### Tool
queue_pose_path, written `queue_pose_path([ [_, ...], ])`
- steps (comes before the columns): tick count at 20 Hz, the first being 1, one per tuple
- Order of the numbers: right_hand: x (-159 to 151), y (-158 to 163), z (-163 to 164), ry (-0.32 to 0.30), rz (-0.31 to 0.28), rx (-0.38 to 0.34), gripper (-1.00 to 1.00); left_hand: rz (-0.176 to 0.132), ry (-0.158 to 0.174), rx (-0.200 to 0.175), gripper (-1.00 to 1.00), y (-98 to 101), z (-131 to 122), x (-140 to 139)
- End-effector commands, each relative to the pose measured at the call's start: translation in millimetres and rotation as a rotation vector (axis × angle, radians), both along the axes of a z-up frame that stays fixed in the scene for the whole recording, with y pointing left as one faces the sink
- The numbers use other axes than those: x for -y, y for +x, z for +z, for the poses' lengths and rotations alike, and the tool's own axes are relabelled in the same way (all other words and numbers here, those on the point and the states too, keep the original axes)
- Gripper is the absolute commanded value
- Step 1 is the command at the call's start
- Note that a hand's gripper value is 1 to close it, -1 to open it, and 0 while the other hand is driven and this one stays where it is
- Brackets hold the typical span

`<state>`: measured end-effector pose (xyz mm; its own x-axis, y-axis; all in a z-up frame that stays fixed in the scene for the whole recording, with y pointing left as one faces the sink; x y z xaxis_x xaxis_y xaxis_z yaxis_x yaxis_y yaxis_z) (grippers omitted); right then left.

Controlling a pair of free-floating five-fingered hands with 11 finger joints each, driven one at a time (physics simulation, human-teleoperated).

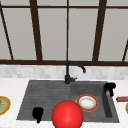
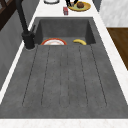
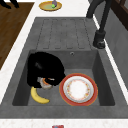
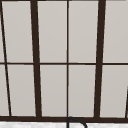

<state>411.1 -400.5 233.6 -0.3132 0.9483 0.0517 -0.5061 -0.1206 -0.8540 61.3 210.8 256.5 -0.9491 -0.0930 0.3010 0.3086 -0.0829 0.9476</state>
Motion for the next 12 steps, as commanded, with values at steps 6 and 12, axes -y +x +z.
queue_pose_path([
  [6,-61.6,6.5,-23.0,0.004,-0.047,0.001,1.0,0.0,0.0,0.0,0.0,0.0,0.0,0.0],
  [12,-87.5,32.5,-43.5,0.027,-0.05,-0.005,1.0,0.0,0.0,0.0,0.0,0.0,0.0,0.0],
])
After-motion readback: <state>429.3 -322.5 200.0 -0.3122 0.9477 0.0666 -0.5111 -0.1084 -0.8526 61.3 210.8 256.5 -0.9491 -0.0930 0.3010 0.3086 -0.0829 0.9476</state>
